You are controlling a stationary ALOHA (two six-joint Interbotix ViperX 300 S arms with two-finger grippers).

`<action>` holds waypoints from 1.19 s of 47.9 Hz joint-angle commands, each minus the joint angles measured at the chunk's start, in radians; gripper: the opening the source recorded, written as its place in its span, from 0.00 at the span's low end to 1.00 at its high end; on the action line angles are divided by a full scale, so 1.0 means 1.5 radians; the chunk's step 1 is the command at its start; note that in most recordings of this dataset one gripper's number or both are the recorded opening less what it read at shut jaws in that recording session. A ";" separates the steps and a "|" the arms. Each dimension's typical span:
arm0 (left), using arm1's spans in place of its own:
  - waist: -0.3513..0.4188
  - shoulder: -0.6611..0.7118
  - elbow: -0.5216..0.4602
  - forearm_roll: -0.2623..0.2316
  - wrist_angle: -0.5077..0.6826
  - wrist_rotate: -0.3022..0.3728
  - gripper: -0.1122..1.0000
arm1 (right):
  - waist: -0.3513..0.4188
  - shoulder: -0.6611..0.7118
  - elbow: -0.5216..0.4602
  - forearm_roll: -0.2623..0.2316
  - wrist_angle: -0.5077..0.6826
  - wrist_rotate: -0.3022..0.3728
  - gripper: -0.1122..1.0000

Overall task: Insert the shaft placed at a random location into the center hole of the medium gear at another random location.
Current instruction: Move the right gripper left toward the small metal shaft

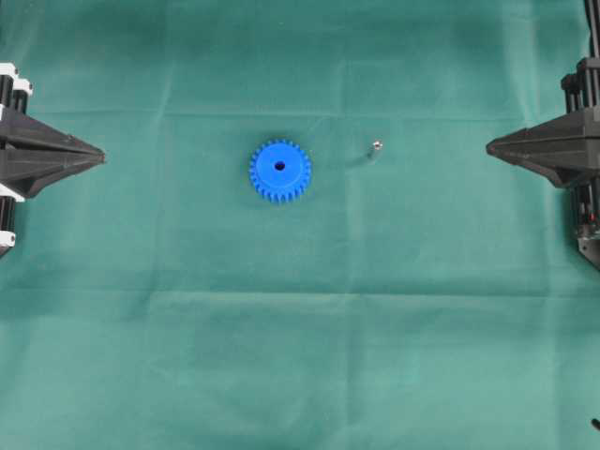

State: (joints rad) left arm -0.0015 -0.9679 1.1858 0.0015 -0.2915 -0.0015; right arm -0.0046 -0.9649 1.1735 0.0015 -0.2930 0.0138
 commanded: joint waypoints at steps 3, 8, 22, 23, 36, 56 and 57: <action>0.001 0.000 -0.025 0.010 0.001 -0.001 0.10 | -0.010 0.007 -0.011 0.000 0.002 -0.015 0.11; 0.000 0.000 -0.025 0.010 0.007 -0.002 0.10 | -0.020 0.016 -0.013 0.000 0.009 -0.015 0.11; -0.001 0.001 -0.024 0.010 0.013 -0.005 0.10 | -0.052 0.100 -0.011 0.001 0.005 -0.014 0.11; -0.001 0.001 -0.024 0.010 0.014 -0.005 0.10 | -0.055 0.108 -0.011 0.002 0.003 -0.014 0.11; -0.001 0.003 -0.022 0.010 0.018 -0.005 0.10 | -0.096 0.249 -0.019 0.005 -0.039 -0.013 0.37; -0.003 0.005 -0.021 0.010 0.018 -0.005 0.10 | -0.143 0.514 -0.049 0.005 -0.144 -0.014 0.84; -0.003 0.005 -0.020 0.010 0.018 -0.005 0.10 | -0.144 0.526 -0.052 0.004 -0.147 -0.014 0.84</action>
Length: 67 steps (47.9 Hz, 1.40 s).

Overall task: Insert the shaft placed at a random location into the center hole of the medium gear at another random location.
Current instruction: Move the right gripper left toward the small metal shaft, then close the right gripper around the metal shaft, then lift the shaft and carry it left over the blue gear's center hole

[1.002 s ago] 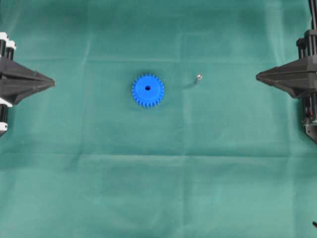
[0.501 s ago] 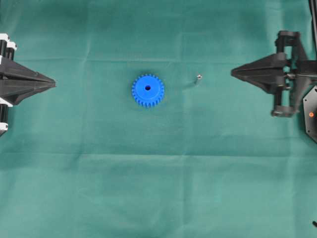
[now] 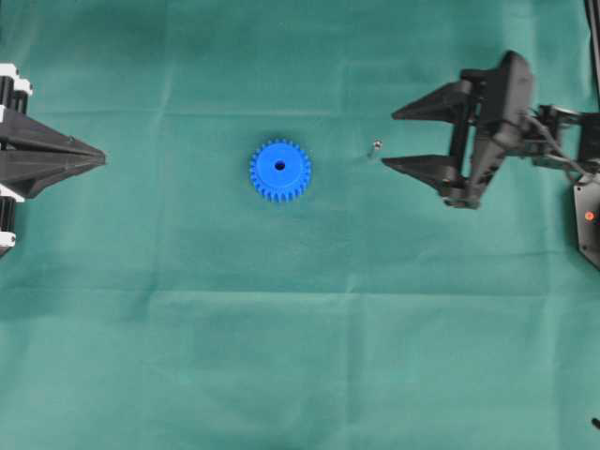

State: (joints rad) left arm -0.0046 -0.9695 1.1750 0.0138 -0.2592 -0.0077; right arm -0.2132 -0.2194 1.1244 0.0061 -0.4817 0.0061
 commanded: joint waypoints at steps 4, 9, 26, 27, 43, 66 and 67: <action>-0.001 0.006 -0.012 0.002 -0.003 -0.001 0.10 | -0.006 0.074 -0.029 0.002 -0.032 -0.009 0.84; -0.001 0.006 -0.012 0.002 -0.003 -0.001 0.10 | -0.006 0.117 -0.042 0.007 -0.038 -0.009 0.84; -0.001 0.006 -0.012 0.002 -0.001 -0.001 0.10 | -0.011 0.140 -0.042 0.008 -0.040 -0.010 0.83; -0.001 0.006 -0.012 0.002 0.000 -0.001 0.10 | -0.011 0.140 -0.042 0.008 -0.040 -0.009 0.83; -0.001 0.006 -0.012 0.002 0.001 -0.001 0.10 | -0.012 0.140 -0.043 0.009 -0.036 -0.015 0.42; -0.001 0.006 -0.012 0.003 0.001 -0.001 0.10 | -0.013 0.132 -0.046 0.011 -0.030 -0.015 0.22; -0.002 0.006 -0.012 0.002 0.001 -0.001 0.10 | -0.012 0.127 -0.046 0.011 -0.028 -0.015 0.22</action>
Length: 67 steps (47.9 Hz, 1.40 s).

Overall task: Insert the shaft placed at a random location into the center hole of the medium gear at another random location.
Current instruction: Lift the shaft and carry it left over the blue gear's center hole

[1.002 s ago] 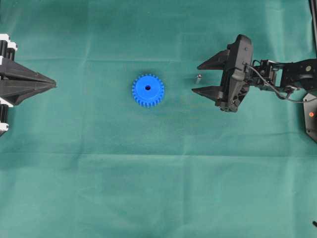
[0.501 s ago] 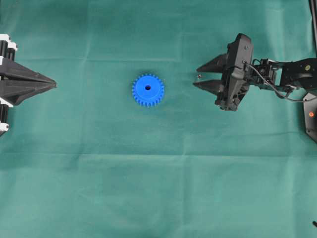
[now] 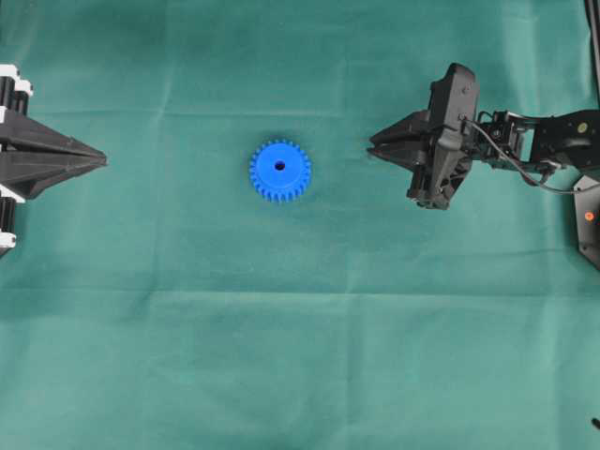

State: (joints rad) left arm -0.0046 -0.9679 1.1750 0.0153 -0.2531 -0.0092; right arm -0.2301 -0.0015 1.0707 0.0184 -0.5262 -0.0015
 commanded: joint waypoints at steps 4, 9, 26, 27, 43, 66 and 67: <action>-0.001 0.005 -0.012 0.001 -0.001 0.000 0.10 | -0.001 -0.044 -0.013 0.002 0.019 -0.008 0.22; -0.002 0.005 -0.013 0.001 -0.001 0.000 0.10 | -0.001 -0.088 -0.021 0.003 0.064 -0.006 0.22; -0.001 0.005 -0.012 0.001 0.003 0.000 0.10 | 0.002 -0.160 -0.052 0.003 0.167 -0.005 0.22; -0.002 0.005 -0.012 0.002 0.003 0.000 0.10 | 0.001 -0.160 -0.053 0.003 0.167 -0.005 0.22; -0.001 0.005 -0.012 0.001 0.004 -0.001 0.10 | 0.003 -0.156 -0.056 0.003 0.165 -0.003 0.22; -0.001 0.006 -0.012 0.001 0.008 0.000 0.10 | 0.041 -0.049 -0.181 0.003 0.154 -0.002 0.22; -0.001 0.005 -0.013 0.001 0.007 0.000 0.10 | 0.044 -0.044 -0.187 0.003 0.154 -0.003 0.22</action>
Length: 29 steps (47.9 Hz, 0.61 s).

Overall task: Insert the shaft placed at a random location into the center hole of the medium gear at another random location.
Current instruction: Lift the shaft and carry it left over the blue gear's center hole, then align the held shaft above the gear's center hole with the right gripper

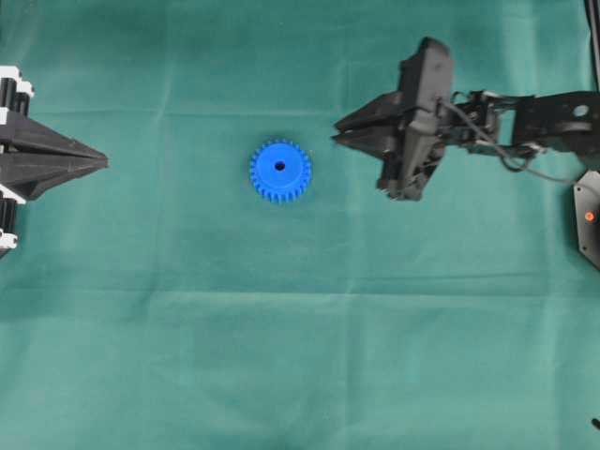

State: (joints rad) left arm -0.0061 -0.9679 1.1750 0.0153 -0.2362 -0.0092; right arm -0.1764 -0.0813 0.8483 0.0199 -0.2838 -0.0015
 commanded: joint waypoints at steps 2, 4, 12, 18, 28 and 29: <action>0.000 0.005 -0.012 0.001 -0.003 0.000 0.10 | 0.012 0.018 -0.051 0.002 -0.008 -0.003 0.22; 0.000 0.005 -0.013 0.001 -0.003 0.000 0.10 | 0.016 0.029 -0.062 0.002 -0.007 -0.003 0.22; 0.000 0.005 -0.013 0.001 -0.001 -0.001 0.10 | 0.032 0.061 -0.108 0.002 -0.006 -0.003 0.22; 0.000 0.005 -0.012 0.001 0.002 -0.001 0.10 | 0.042 0.083 -0.133 0.002 -0.006 -0.003 0.22; 0.000 0.006 -0.013 0.001 0.003 -0.001 0.10 | 0.047 0.102 -0.155 0.002 -0.004 -0.003 0.22; 0.000 0.005 -0.013 0.001 0.003 -0.001 0.10 | 0.047 0.102 -0.155 0.001 -0.004 -0.003 0.22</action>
State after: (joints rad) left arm -0.0061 -0.9679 1.1750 0.0138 -0.2270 -0.0107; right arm -0.1074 0.0844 0.6504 0.0199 -0.2838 -0.0015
